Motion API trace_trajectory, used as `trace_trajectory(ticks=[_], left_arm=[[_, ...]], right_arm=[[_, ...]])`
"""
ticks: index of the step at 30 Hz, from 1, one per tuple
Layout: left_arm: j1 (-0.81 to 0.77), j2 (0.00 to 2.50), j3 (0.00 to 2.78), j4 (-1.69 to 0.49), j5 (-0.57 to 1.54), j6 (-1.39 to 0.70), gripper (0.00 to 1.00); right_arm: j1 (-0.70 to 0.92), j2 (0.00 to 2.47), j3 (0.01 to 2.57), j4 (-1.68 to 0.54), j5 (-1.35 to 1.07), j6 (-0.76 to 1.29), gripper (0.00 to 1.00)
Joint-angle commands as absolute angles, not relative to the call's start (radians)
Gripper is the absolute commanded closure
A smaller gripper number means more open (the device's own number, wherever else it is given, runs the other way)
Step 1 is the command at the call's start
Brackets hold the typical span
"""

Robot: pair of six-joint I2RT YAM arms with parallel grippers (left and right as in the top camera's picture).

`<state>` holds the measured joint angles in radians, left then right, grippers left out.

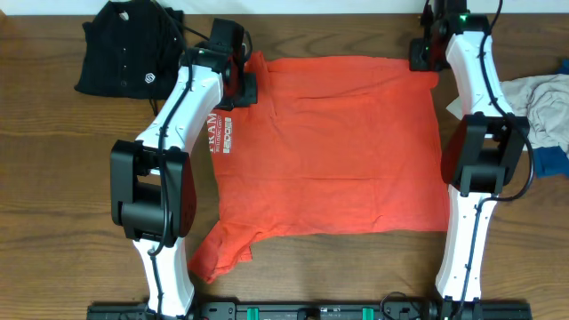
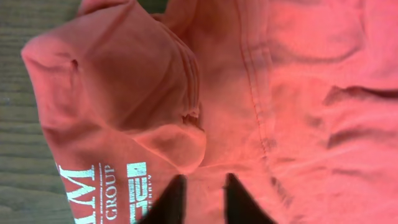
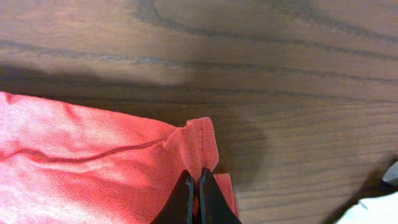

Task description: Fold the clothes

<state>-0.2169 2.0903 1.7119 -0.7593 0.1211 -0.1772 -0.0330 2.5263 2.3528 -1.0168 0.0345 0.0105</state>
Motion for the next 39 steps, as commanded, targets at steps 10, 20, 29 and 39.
trace_trajectory(ticks=[10,20,29,39], left_arm=[[-0.159,2.121,1.71,-0.712,0.121,-0.186,0.14],[-0.15,2.193,1.71,-0.664,0.193,-0.205,0.14],[-0.15,2.221,1.71,-0.622,0.248,-0.237,0.2],[-0.15,2.268,1.71,-0.607,0.254,-0.237,0.31]], right_arm=[[-0.025,2.524,2.378,-1.04,0.047,0.022,0.99],[-0.025,2.524,2.378,-1.033,0.03,0.022,0.99],[-0.025,2.524,2.378,-1.033,0.02,0.022,0.99],[-0.025,2.524,2.378,-1.036,0.018,0.021,0.99]])
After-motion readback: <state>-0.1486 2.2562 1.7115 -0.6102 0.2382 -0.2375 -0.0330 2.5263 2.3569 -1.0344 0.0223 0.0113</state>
